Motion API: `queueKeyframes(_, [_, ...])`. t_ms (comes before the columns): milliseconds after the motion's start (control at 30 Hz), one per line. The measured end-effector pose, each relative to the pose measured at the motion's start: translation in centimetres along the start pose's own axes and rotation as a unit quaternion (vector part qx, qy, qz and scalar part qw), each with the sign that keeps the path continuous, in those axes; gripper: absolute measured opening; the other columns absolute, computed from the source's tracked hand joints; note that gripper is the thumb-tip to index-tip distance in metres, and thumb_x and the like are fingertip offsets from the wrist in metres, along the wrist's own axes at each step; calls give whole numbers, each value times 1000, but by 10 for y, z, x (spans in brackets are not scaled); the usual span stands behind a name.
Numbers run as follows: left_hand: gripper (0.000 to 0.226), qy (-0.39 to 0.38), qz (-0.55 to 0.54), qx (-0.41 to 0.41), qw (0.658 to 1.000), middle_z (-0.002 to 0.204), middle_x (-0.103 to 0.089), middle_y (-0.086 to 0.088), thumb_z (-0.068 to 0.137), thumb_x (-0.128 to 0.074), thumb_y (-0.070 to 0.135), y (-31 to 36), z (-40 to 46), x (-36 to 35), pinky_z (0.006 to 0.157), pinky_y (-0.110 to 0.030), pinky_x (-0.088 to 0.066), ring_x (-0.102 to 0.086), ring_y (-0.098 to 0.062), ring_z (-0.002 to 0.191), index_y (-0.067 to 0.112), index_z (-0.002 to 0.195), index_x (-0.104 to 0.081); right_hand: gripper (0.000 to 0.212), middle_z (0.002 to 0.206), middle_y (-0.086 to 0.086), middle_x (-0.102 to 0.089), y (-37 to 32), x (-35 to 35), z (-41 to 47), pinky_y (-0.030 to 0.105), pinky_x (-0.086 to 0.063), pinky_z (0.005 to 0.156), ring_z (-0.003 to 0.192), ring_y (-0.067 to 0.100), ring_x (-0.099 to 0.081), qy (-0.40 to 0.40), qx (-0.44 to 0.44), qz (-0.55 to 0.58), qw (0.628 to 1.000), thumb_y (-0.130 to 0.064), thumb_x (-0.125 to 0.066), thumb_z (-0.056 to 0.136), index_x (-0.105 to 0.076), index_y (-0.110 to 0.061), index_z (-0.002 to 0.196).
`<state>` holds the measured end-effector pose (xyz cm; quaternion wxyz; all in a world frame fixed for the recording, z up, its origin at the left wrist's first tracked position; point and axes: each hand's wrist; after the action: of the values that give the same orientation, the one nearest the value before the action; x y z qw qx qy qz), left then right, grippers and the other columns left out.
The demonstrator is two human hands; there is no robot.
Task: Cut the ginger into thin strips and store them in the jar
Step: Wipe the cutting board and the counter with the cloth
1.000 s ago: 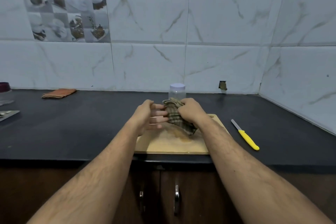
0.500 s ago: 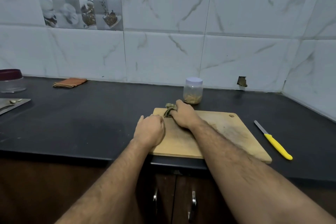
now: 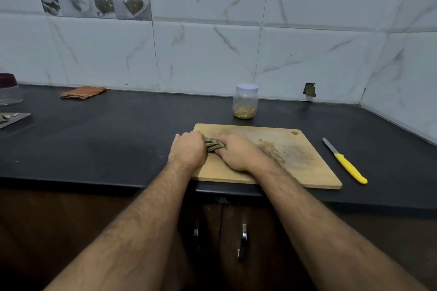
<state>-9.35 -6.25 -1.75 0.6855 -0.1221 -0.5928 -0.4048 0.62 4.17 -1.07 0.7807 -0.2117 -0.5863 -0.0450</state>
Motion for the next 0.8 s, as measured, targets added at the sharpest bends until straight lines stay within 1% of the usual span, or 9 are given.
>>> queueKeyframes(167, [27, 3, -13, 0, 1000, 104, -69, -6, 94, -41, 12, -3, 4, -4, 109, -40, -33, -56, -27, 94, 22, 100, -66, 33, 127, 2, -67, -8, 21, -72, 39, -45, 100, 119, 24, -59, -22, 53, 42, 997, -29, -60, 95, -66, -24, 127])
queueKeyframes(300, [32, -27, 0, 15, 1000, 110, -69, -8, 94, -41, 9, 5, 5, 2, 113, -38, -29, -58, -27, 106, 18, 111, -67, 15, 97, -7, -73, 3, 44, -86, 29, -48, 86, 92, 10, -65, -59, 44, 173, 982, -17, -66, 93, -73, -28, 102])
queueKeyframes(367, [32, -43, 17, 28, 999, 118, -65, -9, 92, -41, 5, 15, 2, 6, 113, -39, -30, -55, -27, 116, 12, 113, -64, 12, 87, -7, -71, 8, 53, -73, 27, -48, 79, 78, 4, -64, 6, 15, 227, 974, -12, -63, 94, -72, -19, 99])
queueKeyframes(433, [27, -43, 21, 31, 998, 118, -65, -10, 90, -41, 5, 19, -2, 5, 113, -41, -32, -55, -28, 116, 12, 106, -62, 14, 91, -8, -70, 15, 59, -49, 25, -47, 77, 78, 2, -61, 112, -37, 251, 961, -11, -59, 95, -72, -15, 101])
queueKeyframes(533, [30, -37, 12, 2, 999, 119, -63, -11, 93, -35, 12, 14, -2, -2, 116, -46, -26, -54, -28, 118, 9, 111, -59, 15, 93, 0, -67, 29, 58, -5, 28, -40, 69, 88, 21, -61, 209, -127, 232, 942, -17, -51, 97, -64, -17, 91])
queueKeyframes(633, [41, -41, 17, -36, 998, 139, -49, -8, 100, -23, 23, 9, 1, -10, 118, -51, -19, -39, -25, 134, 13, 130, -50, 24, 113, 1, -67, 40, 32, 36, 17, -47, 65, 82, 16, -64, 120, -145, 235, 954, -24, -50, 101, -64, -15, 119])
queueKeyframes(667, [44, -46, 19, -46, 998, 148, -41, -6, 102, -21, 27, 9, 2, -12, 119, -51, -16, -30, -25, 141, 14, 138, -44, 32, 127, 1, -64, 40, 20, 49, 15, -50, 75, 94, 16, -65, 61, -129, 192, 971, -28, -49, 102, -61, -17, 130])
queueKeyframes(733, [51, -68, 30, -62, 995, 159, -26, -2, 102, -17, 33, 9, 5, -14, 120, -52, -10, -15, -23, 149, 19, 149, -32, 44, 151, -1, -46, 35, 1, 67, 34, -38, 110, 135, 23, -43, -42, -95, 40, 994, -37, -42, 103, -48, -22, 144])
queueKeyframes(800, [53, -92, 44, -54, 993, 162, -19, 0, 102, -15, 36, 9, 8, -17, 120, -53, -7, -9, -21, 151, 24, 154, -24, 52, 160, -1, -30, 31, -7, 75, 46, -23, 119, 148, 25, -20, -77, -71, -48, 993, -42, -36, 104, -37, -20, 151])
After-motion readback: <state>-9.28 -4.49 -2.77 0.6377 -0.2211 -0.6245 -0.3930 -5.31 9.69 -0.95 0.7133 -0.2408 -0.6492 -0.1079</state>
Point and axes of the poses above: each hand's wrist, its own z-axis towards the middle knuckle, its own x-axis out of the back of the hand, y = z × x
